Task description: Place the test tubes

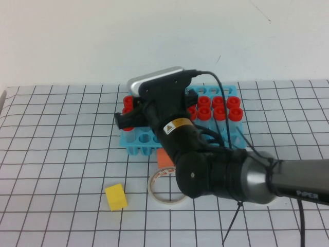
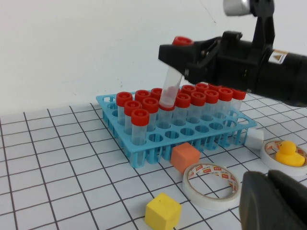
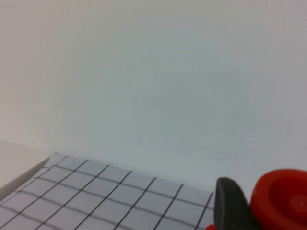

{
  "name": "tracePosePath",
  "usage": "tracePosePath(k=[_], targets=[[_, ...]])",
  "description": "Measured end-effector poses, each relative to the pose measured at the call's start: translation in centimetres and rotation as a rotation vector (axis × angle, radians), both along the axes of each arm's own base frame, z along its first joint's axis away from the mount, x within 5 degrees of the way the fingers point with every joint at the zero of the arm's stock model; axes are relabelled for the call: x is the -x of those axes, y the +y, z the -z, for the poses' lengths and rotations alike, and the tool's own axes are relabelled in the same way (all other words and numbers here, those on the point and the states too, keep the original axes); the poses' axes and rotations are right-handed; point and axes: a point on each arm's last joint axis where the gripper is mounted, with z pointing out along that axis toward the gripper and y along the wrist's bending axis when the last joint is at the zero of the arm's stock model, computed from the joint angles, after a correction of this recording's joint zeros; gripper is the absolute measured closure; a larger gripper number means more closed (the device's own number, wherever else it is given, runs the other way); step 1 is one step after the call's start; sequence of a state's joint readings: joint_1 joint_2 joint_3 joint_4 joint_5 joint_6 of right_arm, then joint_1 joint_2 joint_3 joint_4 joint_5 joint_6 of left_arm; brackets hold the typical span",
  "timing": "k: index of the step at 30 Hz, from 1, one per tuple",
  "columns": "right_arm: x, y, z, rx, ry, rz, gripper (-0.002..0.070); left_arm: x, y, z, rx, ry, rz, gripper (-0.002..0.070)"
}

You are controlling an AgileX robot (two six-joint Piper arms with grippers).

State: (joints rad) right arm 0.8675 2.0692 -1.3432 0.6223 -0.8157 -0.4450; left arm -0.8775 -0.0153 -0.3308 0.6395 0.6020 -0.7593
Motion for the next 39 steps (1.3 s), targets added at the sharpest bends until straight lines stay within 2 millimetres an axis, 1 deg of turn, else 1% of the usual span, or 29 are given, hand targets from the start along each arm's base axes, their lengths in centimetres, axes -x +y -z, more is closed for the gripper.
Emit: tracePosePath(k=[2,7,9,17,33,39], targets=[[0.0,0.3,0.7,0.009,0.006,-0.019,0.0411,0.0,0.0,0.0,0.000,0.000,0.000,0.0676],[-0.2,0.7,3.4,0.051,0.034,-0.030,0.0411,0.0,0.0,0.0,-0.001,0.001,-0.001,0.0676],[-0.3,0.7,4.1,0.059,0.035,-0.024,0.0411,0.0,0.0,0.0,-0.001,0.001,-0.001,0.0676],[-0.6,0.8,6.0,0.082,0.039,-0.014,0.0411,0.0,0.0,0.0,-0.001,0.001,-0.001,0.0676],[-0.6,0.8,6.0,0.090,0.024,-0.023,0.0411,0.0,0.0,0.0,-0.001,0.001,-0.001,0.0676],[-1.1,1.2,5.0,0.063,0.000,-0.022,0.0411,0.0,0.0,0.0,-0.001,0.001,-0.001,0.0676]])
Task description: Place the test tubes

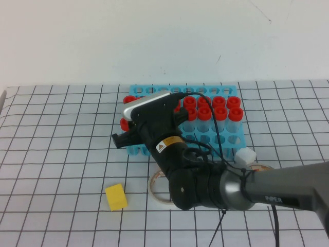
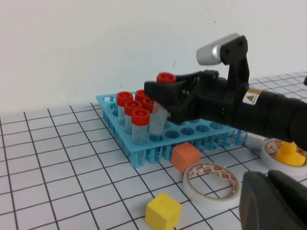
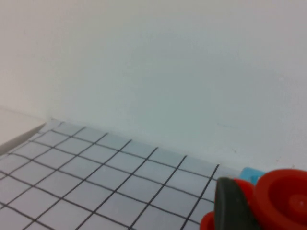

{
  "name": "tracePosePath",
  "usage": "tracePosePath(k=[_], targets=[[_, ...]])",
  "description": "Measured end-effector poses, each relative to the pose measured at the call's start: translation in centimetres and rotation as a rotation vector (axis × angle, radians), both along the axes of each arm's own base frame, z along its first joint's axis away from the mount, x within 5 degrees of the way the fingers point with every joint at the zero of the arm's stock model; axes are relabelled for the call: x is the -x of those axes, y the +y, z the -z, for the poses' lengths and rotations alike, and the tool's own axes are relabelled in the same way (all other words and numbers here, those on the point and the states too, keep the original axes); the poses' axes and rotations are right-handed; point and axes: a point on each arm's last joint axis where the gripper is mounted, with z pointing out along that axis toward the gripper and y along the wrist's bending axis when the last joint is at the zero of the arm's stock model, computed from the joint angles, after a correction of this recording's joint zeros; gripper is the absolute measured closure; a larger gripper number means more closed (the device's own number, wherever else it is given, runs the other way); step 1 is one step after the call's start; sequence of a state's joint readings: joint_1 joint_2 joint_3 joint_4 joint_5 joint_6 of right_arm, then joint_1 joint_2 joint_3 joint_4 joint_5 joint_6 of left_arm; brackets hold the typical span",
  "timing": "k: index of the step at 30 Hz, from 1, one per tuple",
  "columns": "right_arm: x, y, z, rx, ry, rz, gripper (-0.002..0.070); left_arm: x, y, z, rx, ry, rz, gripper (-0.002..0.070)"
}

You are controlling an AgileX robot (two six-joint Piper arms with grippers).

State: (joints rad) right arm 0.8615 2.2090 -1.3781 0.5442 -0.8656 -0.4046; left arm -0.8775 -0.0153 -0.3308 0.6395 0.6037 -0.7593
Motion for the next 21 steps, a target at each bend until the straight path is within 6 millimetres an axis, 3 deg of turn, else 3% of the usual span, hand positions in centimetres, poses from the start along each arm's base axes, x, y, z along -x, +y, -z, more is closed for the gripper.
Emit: tracePosePath(k=[21], targets=[[-0.8,-0.3,1.4,-0.047,0.066,0.010,0.0411,0.0,0.0,0.0,0.002,0.001,0.000,0.0676]])
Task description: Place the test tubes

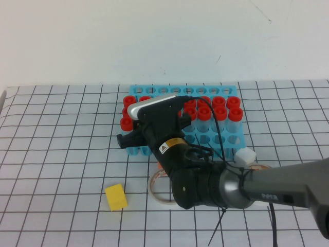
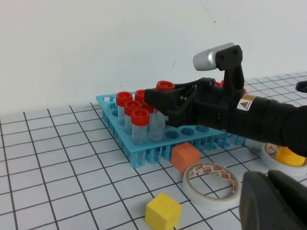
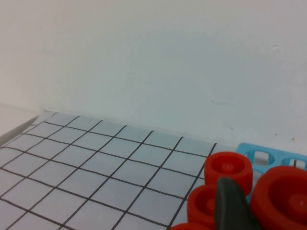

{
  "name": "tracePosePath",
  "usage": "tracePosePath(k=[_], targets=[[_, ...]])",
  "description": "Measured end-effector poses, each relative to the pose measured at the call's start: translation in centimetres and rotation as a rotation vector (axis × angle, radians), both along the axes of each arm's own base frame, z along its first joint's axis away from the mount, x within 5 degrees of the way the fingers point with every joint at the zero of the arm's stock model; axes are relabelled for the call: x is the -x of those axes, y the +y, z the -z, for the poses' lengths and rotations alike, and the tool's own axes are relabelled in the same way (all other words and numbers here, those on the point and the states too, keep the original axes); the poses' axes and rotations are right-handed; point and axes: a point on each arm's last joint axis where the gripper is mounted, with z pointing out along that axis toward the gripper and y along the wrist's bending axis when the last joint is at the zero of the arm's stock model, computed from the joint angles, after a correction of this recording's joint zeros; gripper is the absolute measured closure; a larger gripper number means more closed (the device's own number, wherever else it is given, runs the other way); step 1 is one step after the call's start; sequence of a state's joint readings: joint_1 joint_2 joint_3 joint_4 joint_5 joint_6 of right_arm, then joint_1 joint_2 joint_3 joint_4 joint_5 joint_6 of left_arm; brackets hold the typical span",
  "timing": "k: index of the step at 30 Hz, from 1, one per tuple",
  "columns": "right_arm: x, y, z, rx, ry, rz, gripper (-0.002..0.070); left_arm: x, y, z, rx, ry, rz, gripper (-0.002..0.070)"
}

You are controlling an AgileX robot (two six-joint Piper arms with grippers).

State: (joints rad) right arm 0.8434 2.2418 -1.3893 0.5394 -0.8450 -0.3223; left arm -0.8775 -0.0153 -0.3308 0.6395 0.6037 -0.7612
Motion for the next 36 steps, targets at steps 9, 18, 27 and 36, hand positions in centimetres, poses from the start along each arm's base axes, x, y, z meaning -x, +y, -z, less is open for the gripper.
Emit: tracePosePath(k=[9,18,27,36], targets=[[0.01,0.03,0.16,0.043,-0.010,-0.006,0.0411,0.00,0.00,0.00,-0.002,-0.001,0.000,0.0676],[0.02,0.05,0.62,0.059,0.009,-0.008,0.0411,0.00,0.00,0.00,-0.002,-0.001,0.000,0.0676],[-0.03,0.07,0.90,0.038,0.019,-0.004,0.0411,0.00,0.00,0.00,-0.002,-0.001,0.000,0.0676],[-0.05,0.05,0.96,0.015,0.035,0.002,0.0335,0.00,0.00,0.00,-0.002,-0.001,0.000,0.0676]])
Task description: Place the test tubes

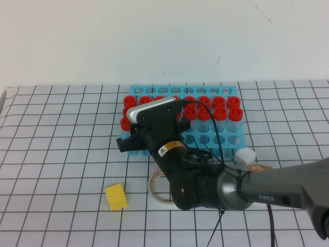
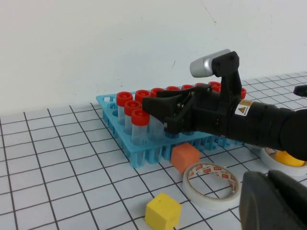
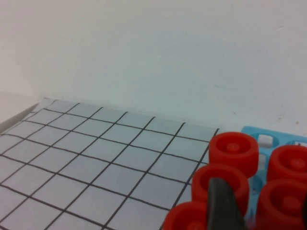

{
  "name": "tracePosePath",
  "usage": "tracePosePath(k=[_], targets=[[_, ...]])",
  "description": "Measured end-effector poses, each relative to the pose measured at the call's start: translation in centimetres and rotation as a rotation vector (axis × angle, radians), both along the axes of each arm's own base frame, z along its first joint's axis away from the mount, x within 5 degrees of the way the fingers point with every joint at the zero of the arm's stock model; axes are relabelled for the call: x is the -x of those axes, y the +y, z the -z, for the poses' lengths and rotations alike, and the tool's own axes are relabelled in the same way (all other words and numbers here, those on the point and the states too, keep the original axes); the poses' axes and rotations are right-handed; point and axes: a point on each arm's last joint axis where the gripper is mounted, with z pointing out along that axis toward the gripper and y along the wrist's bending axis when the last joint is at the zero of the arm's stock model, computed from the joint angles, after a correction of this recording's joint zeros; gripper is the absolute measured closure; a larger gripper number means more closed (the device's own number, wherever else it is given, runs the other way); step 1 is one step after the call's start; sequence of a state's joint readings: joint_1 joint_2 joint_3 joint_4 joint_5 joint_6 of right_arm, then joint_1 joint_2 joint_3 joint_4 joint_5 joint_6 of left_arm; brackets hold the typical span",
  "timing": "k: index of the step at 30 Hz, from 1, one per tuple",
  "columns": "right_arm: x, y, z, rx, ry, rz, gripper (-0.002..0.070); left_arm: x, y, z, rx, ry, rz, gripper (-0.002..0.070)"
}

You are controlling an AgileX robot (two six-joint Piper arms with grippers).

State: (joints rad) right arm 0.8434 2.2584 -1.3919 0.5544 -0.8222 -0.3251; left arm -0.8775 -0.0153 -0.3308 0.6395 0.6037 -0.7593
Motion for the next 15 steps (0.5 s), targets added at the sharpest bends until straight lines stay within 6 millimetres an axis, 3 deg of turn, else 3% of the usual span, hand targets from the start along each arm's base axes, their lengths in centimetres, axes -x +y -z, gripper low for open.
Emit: tracePosePath(k=[10,12,15], targets=[[0.7,-0.7,-3.1,0.012,0.010,-0.002,0.0332,0.0,0.0,0.0,-0.002,-0.001,0.000,0.0676],[1.3,-1.3,-4.4,0.007,0.016,-0.013,0.0375,0.0,0.0,0.0,-0.002,-0.001,0.000,0.0676],[2.5,-2.5,-7.2,-0.047,0.009,-0.017,0.0522,0.0,0.0,0.0,-0.002,-0.001,0.000,0.0676]])
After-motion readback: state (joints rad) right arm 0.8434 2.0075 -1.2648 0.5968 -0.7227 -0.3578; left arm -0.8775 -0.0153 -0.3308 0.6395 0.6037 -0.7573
